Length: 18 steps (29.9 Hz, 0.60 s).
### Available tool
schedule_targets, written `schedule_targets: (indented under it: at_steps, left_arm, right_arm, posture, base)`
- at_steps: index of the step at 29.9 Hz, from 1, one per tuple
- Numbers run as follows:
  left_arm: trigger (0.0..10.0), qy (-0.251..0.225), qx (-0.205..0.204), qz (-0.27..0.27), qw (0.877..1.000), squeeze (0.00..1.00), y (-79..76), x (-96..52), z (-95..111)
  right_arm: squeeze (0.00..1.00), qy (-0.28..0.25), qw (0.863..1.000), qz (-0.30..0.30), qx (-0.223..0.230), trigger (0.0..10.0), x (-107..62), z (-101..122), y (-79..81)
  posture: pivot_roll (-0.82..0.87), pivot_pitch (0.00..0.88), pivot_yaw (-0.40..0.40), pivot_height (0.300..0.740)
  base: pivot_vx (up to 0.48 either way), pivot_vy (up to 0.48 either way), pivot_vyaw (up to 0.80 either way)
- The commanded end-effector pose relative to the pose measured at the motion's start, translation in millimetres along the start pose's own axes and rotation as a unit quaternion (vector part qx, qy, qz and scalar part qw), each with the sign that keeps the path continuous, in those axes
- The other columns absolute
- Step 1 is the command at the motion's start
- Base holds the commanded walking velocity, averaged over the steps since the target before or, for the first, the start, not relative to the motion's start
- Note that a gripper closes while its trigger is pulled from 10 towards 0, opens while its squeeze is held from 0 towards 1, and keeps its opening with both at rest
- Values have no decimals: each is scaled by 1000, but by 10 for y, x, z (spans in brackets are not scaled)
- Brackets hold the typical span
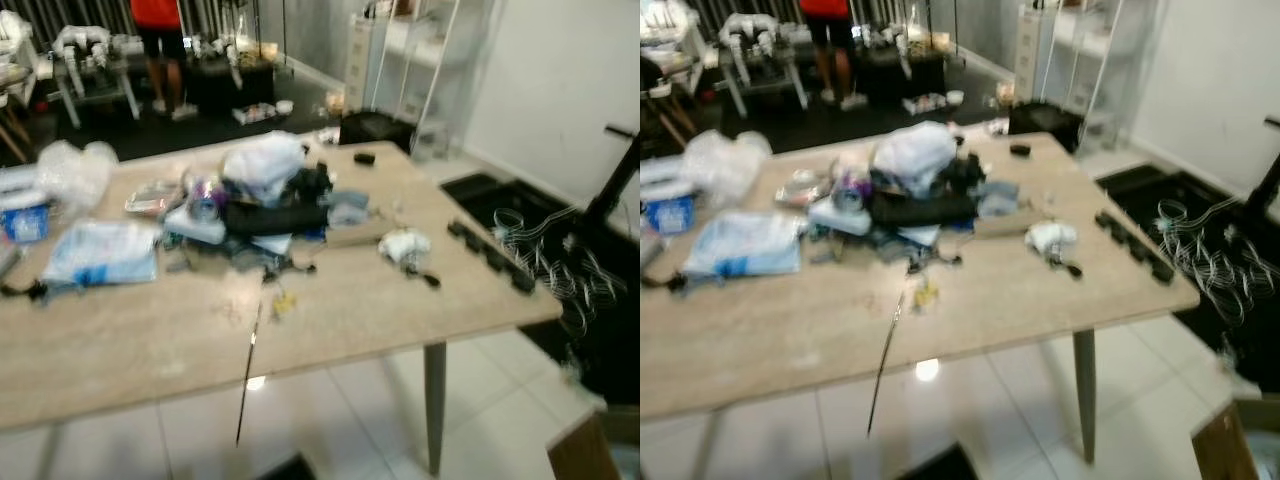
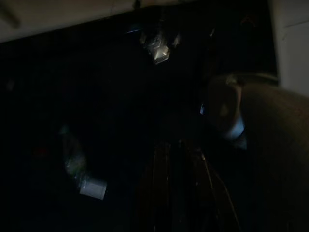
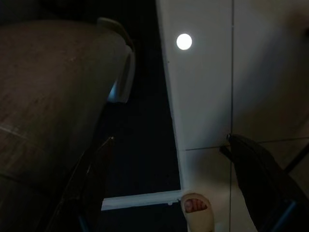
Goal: Picking trash to rubbish bin
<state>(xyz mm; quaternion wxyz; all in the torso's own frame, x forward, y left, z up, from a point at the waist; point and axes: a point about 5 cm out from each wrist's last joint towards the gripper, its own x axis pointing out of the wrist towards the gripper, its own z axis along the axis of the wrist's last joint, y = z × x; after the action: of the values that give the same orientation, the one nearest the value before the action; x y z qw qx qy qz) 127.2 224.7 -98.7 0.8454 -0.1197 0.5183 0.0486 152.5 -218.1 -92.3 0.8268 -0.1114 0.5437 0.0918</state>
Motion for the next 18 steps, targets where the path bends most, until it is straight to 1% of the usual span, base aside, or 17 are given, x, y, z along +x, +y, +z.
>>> schedule_targets:
  at_steps: [1,3,8,10,11,13,14,18]
  left_arm:
    - [10000,26,-1,8,1000,0,56,-32,-155]
    - [10000,26,-1,8,1000,0,58,-33,-156]
    - [10000,23,13,12,1000,0,88,-42,-148]
    - [10000,22,14,10,1000,0,80,-40,-146]
    - [10000,25,23,9,999,0,64,-35,-148]
    - [10000,28,27,11,999,0,58,-32,-153]
    - [10000,32,39,17,999,0,59,-31,-161]
    - [10000,32,35,32,998,0,68,-32,-170]
  right_arm:
    - [0,9,1000,9,3,10000,3,-63,48]
    - [0,9,1000,9,3,10000,3,-62,48]
    - [0,7,1000,9,2,10000,3,-54,47]
    - [0,6,1000,9,2,10000,4,-50,46]
    - [0,4,1000,10,2,10000,4,-41,45]
    - [0,1,1000,11,1,10000,4,-31,45]
    - [0,-4,1000,16,4,10000,5,-13,47]
    - [0,-5,1000,21,-2,10000,6,0,53]
  posture:
    - [-111,158,45,740]
    - [-111,158,45,740]
    - [-113,159,43,740]
    - [-112,159,42,740]
    - [-112,159,42,740]
    - [-111,158,42,740]
    - [-111,158,43,740]
    - [-112,157,43,740]
  base:
    - [-289,0,0]
    - [-289,0,0]
    - [0,0,0]
    - [0,0,0]
    - [0,0,0]
    - [0,-247,0]
    - [0,-465,0]
    - [0,-472,688]
